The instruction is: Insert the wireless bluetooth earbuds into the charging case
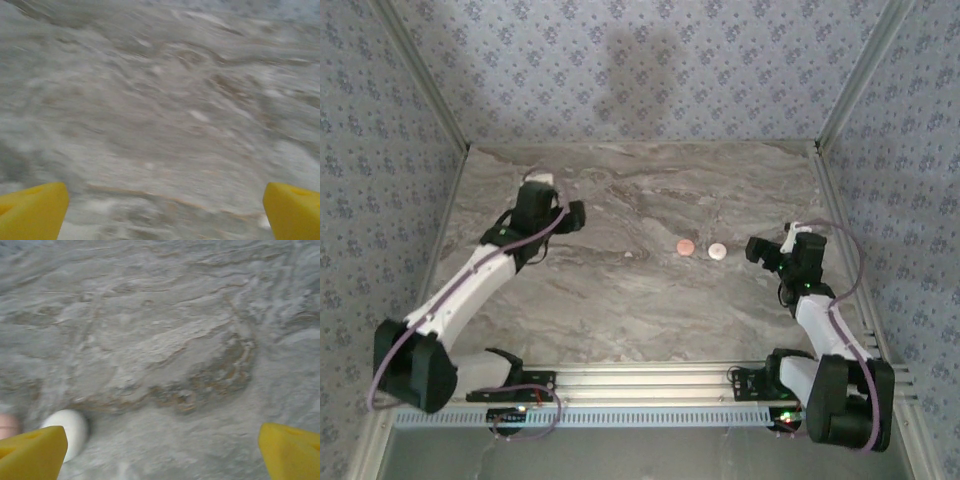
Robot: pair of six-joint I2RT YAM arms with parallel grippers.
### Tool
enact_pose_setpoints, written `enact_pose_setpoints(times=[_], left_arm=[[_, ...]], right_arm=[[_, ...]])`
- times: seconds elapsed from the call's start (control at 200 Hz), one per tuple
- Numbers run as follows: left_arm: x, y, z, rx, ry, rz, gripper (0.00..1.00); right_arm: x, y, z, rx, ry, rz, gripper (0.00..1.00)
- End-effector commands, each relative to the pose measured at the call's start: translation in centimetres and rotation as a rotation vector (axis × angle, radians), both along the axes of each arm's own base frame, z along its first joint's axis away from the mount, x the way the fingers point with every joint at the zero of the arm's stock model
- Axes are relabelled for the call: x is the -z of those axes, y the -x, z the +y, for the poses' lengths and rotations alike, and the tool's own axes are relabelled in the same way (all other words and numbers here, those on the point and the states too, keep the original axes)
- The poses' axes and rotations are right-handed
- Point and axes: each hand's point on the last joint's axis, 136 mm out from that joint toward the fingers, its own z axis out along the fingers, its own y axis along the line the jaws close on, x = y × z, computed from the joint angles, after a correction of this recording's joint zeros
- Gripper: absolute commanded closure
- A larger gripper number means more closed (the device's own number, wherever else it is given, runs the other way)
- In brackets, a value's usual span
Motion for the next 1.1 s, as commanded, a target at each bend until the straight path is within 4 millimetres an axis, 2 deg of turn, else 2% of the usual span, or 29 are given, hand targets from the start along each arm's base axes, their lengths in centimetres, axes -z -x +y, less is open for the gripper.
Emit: enact_pose_setpoints(times=[0.0,0.125,0.15,0.235,0.325,0.35,0.505,0.54,0.6,0.665,0.695,0.745,0.76,0.819,1.094], left_arm=[[1.2,0.4,5.6,-0.146,-0.132,-0.123,0.00],[4.5,1.6,11.1,-0.298,-0.169,-0.198,0.00],[4.5,1.7,12.1,-0.332,-0.162,-0.213,0.00],[5.0,1.6,13.6,-0.331,-0.168,-0.285,0.00],[7.2,1.6,13.9,-0.305,-0.175,-0.315,0.00],[7.2,1.4,14.0,-0.307,-0.179,-0.322,0.00],[7.3,-0.9,11.5,-0.160,-0.159,-0.338,0.00],[7.5,-1.6,11.0,-0.124,-0.175,-0.314,0.00],[7.9,-2.8,10.6,-0.089,-0.196,-0.312,0.00],[10.2,-3.6,11.0,-0.109,-0.198,-0.276,0.00],[10.3,-4.3,11.3,-0.126,-0.207,-0.315,0.00],[11.0,-3.8,12.5,-0.178,-0.173,-0.221,0.00],[10.9,-3.8,13.1,-0.200,-0.159,-0.221,0.00],[10.6,-3.8,13.3,-0.205,-0.149,-0.278,0.00],[10.9,-4.0,12.3,-0.151,-0.159,-0.243,0.00]], right_arm=[[-1.0,-1.8,-2.4,0.043,0.152,-0.101,0.00],[-0.3,-3.4,-2.0,-0.011,0.158,-0.133,0.00],[-0.2,-3.7,-1.8,-0.026,0.154,-0.131,0.00],[-0.6,-5.1,-1.7,-0.049,0.157,-0.180,0.00],[-0.1,-6.4,-1.7,-0.048,0.089,-0.172,0.00],[-0.2,-6.7,-1.1,-0.075,0.083,-0.195,0.00],[1.0,-6.6,1.4,-0.140,0.217,-0.215,0.00],[1.7,-6.6,1.5,-0.134,0.236,-0.212,0.00],[1.6,-6.9,1.2,-0.110,0.251,-0.210,0.00],[1.9,-7.1,1.2,-0.111,0.241,-0.187,0.00],[1.8,-7.1,1.1,-0.108,0.238,-0.187,0.00],[2.0,-7.0,1.0,-0.111,0.230,-0.181,0.00],[1.9,-7.1,1.0,-0.111,0.230,-0.187,0.00],[1.9,-7.1,1.0,-0.110,0.230,-0.183,0.00],[1.9,-7.1,0.9,-0.108,0.229,-0.183,0.00]])
